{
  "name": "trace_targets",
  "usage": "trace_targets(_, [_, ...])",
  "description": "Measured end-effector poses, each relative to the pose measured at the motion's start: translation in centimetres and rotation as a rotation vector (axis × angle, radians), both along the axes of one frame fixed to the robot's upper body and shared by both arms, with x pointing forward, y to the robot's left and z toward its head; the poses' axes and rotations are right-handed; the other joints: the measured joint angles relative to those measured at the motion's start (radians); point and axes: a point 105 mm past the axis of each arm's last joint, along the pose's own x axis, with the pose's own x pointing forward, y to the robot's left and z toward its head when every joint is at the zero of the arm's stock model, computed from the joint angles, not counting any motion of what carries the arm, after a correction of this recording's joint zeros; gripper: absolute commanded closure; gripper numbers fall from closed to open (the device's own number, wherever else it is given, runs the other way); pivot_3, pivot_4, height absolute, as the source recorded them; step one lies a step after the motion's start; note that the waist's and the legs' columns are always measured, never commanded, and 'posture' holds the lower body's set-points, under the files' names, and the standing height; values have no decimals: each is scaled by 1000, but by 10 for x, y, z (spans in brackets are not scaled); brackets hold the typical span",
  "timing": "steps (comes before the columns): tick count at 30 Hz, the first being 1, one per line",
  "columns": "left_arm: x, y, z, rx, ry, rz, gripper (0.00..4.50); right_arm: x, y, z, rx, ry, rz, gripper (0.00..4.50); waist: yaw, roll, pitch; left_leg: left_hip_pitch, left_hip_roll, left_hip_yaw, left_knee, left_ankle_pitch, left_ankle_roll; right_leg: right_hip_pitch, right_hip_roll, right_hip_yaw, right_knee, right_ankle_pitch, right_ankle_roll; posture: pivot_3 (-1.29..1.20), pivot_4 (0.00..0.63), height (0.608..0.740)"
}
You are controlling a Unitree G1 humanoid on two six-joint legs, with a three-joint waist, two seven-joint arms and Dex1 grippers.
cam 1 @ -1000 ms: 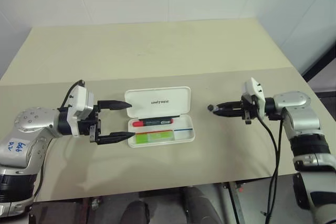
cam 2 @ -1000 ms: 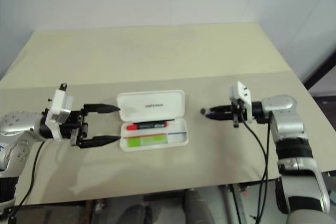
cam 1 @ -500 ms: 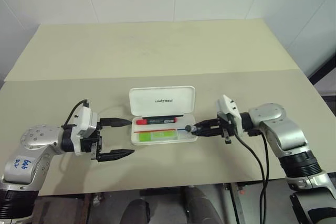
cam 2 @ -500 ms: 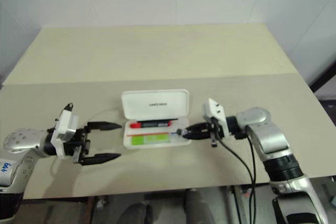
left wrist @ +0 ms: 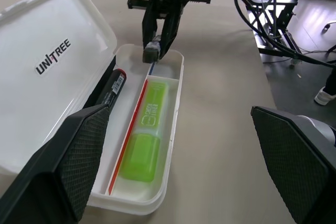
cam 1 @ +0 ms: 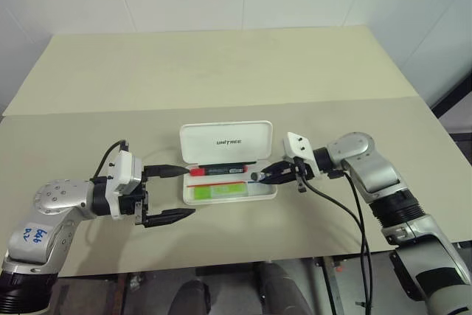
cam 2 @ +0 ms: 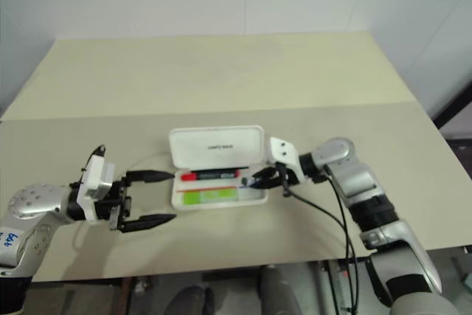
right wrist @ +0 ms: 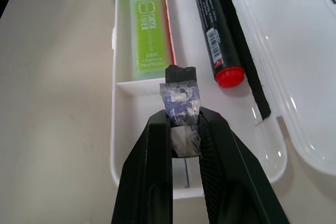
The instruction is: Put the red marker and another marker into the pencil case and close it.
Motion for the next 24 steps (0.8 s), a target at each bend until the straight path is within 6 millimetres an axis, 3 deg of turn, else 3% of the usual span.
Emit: trace_targets(24, [6, -3, 5, -28, -36, 28, 0, -5, -4, -5, -93, 64, 8, 4150, 1, -1, 0, 0, -1, -1, 5, 0, 0, 0, -1, -1, 1, 0, 0, 0, 150, 740])
